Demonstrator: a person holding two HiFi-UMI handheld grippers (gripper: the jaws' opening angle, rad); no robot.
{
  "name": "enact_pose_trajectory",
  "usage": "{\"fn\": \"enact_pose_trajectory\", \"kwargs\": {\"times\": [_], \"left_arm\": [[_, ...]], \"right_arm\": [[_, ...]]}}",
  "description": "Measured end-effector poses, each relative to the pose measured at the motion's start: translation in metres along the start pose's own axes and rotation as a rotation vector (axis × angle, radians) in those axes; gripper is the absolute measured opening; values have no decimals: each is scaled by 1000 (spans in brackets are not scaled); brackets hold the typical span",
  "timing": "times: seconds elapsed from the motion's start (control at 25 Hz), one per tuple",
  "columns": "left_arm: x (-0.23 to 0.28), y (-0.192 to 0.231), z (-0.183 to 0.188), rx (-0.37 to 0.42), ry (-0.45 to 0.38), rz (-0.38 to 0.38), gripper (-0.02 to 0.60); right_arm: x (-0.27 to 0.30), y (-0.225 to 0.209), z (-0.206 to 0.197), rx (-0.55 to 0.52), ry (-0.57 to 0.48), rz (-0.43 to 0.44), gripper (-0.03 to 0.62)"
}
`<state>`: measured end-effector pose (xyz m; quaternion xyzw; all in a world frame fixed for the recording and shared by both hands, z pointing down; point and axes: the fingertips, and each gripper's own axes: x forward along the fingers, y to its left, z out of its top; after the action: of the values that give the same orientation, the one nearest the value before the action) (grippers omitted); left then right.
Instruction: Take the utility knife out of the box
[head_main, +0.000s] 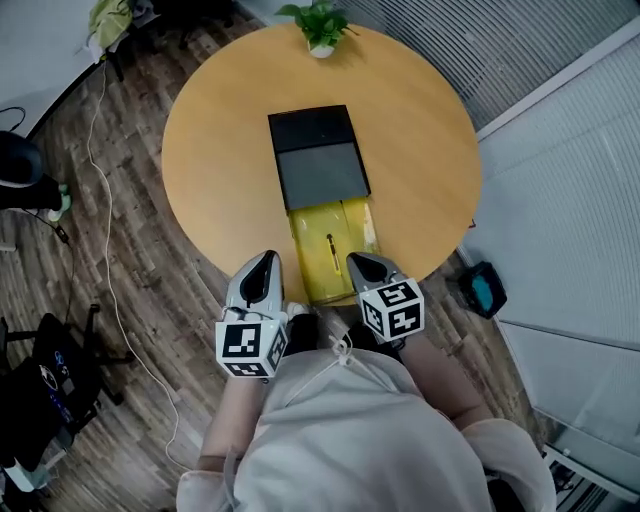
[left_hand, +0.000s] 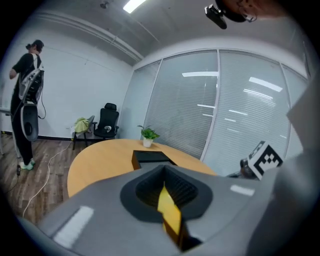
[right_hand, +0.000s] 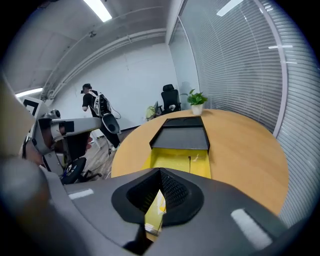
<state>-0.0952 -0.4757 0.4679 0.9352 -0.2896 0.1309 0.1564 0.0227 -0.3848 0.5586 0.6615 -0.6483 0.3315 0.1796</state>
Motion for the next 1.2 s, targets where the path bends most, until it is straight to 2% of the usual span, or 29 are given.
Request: {"fn": "enact_pose_trajectory", "kwargs": {"times": [0.24, 0.32, 0.56, 0.96, 1.04, 1.2], "left_arm": [[25, 20, -24, -33, 72, -62, 6], [32, 18, -36, -50, 110, -85, 6], [62, 28, -54, -68, 156, -111, 6], [81, 54, -61, -89, 189, -101, 6], [83, 57, -62, -90, 193, -100, 6], [86, 62, -62, -99, 198, -94, 6]], "right_arm": [[51, 5, -19, -22, 166, -23, 3], [63, 3, -29, -10, 228, -17, 116], [106, -16, -35, -23, 329, -60, 163], [133, -24, -51, 38, 432, -129, 159], [135, -26, -52, 11, 442, -168, 115], [139, -25, -52, -11, 437, -165, 118]]}}
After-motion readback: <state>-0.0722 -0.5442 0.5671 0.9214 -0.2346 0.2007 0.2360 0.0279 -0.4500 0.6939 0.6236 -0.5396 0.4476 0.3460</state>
